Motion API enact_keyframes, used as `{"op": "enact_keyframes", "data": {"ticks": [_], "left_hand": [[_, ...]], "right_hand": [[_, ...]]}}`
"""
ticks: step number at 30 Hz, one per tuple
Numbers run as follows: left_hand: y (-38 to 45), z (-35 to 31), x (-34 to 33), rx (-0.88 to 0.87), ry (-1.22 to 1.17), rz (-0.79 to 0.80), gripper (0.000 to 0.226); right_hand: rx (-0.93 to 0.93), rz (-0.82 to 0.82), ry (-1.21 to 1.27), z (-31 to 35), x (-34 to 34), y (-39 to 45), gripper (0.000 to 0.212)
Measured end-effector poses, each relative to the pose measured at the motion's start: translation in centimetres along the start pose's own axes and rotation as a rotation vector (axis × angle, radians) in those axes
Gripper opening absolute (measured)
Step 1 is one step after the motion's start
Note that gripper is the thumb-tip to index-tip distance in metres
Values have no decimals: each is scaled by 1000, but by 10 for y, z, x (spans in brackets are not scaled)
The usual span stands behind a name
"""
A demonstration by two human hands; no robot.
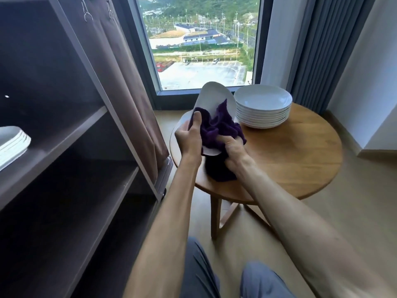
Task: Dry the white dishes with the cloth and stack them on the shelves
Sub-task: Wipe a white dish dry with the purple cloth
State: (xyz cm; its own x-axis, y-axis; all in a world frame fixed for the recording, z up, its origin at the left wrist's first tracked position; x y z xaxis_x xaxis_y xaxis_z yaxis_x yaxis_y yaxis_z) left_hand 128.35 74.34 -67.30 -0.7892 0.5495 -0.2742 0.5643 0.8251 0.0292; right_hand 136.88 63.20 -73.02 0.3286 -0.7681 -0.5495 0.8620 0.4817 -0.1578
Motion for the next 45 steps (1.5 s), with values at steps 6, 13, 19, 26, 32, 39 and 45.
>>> {"op": "enact_keyframes", "data": {"ticks": [6,13,19,26,32,39,45], "left_hand": [[3,-31,15,43,163,240,26],[-19,-34,19,95,-89,84,43],[-36,8,-7,80,-307,-163,33],[-5,-43,2,-19,172,173,32],[-7,-59,-21,187,503,427,44],[-32,-9,-27,6,-69,70,37],[-24,-12,-24,-152,125,-180,22]], "right_hand": [[155,-81,12,53,3,15,21],[26,-327,27,62,15,33,26],[-1,-428,174,6,15,3,19],[135,-48,35,46,21,15,22],[145,237,-48,66,-20,11,33],[-48,-411,184,41,17,16,20],[-100,-257,236,5,16,4,36]]}}
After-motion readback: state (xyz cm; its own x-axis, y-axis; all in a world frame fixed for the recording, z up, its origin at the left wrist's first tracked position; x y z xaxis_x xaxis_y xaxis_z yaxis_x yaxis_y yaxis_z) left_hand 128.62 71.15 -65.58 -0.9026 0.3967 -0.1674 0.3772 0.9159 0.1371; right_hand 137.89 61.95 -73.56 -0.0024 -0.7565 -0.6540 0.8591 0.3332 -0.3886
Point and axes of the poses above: each hand's wrist, its own y-axis towards the middle knuckle, its own x-axis out of the back of the hand, z = x × y, the point moved 9 cm from there along y, towards the middle knuckle, and after that the axes turned 1 degree about x, right-handed, at the moved point
